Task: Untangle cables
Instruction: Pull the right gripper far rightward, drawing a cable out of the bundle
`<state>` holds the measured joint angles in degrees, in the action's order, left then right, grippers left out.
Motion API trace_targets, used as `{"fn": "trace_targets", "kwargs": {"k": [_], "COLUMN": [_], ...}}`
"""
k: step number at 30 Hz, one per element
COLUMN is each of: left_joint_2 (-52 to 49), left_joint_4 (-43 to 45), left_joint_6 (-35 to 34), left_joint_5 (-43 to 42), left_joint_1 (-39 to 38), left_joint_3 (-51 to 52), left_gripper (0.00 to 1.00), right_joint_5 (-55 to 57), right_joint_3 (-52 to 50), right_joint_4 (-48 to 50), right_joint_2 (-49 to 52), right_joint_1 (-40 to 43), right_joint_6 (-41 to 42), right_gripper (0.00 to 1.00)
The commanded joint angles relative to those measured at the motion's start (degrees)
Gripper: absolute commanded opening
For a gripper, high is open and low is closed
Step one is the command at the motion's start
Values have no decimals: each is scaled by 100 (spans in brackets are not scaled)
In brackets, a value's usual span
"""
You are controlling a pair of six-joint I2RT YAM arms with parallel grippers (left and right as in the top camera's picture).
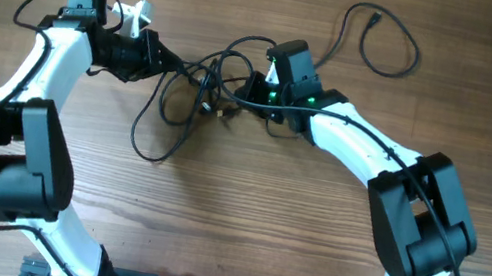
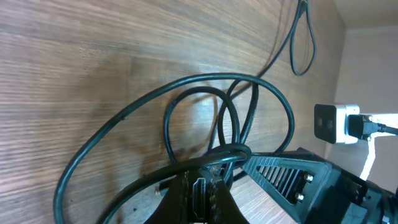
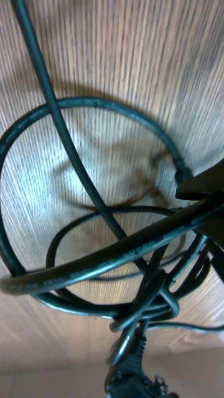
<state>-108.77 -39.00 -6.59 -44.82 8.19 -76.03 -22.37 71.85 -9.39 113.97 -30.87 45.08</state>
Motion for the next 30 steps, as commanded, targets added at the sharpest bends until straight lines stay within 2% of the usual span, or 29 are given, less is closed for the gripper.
{"fn": "trace_targets", "kwargs": {"k": [1,7,12,22,24,30], "left_joint_2": [22,22,22,22,22,22], "left_joint_4": [48,48,48,46,46,46], "left_joint_6": [-33,-33,-35,-33,-33,-33], "left_joint_5": [144,146,249,254,254,254], "left_joint_1": [28,28,28,28,28,28], "left_joint_3": [-74,-74,-74,-74,-74,-74], "left_gripper": [4,4,4,4,4,4], "right_joint_5": [127,-597,-647,-925,-616,1622], "right_joint_3": [-13,-13,-13,-13,-13,-13], "right_joint_4": [-638,-1591,-2389,-2470,-2618,-3646], "right_joint_2": [55,2,2,2,2,2], "right_joint_1": [431,1038,1432,1493,1513,1803], "right_joint_6": [-702,-1652,-2271,-2540,-2527,-2256], "right_gripper": [4,4,4,4,4,4]}}
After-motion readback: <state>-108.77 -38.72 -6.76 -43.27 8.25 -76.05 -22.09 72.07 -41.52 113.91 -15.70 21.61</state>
